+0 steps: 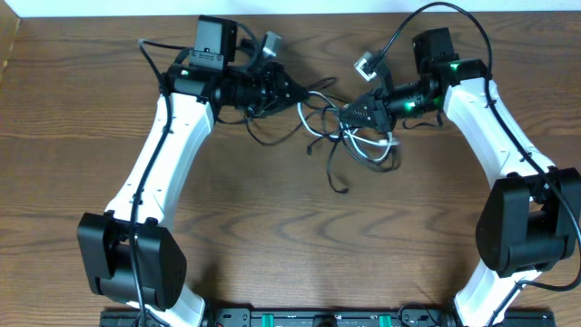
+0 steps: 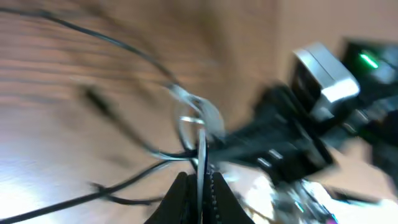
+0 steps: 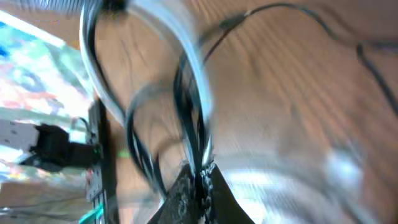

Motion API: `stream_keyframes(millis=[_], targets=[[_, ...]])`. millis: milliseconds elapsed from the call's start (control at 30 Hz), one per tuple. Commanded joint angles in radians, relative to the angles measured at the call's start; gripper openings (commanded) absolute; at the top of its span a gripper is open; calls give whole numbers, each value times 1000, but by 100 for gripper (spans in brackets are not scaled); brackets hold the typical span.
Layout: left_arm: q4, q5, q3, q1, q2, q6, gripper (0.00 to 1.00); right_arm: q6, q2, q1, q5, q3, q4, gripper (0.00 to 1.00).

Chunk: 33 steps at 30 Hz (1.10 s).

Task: Untangle cables

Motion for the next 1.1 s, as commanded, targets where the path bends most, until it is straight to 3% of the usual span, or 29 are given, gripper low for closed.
stream_keyframes(millis=[0,133,233,333,433,567,833,1067], targets=[[-16,-354,13,38,-10,3,8,-80,-35,-19,43,0,-74,1],[-44,-518,13,38,-10,3,7,-187,-92,-21,-34,0,-165,1],[-67,-531,13,38,-10,7,8,-226,-158,-39,-161,0,-158,1],[-85,-530,12,37,-10,15,8,-215,-206,-53,-197,0,-114,1],[-98,-490,12,37,-10,28,8,-101,-230,-56,-105,0,-45,1],[-87,-368,12,37,-10,30,8,40,-220,-26,42,0,20,2],[82,96,12,37,-10,24,7,61,-159,56,176,0,61,35],[112,269,12,37,-10,-52,8,60,-90,76,200,0,126,47]])
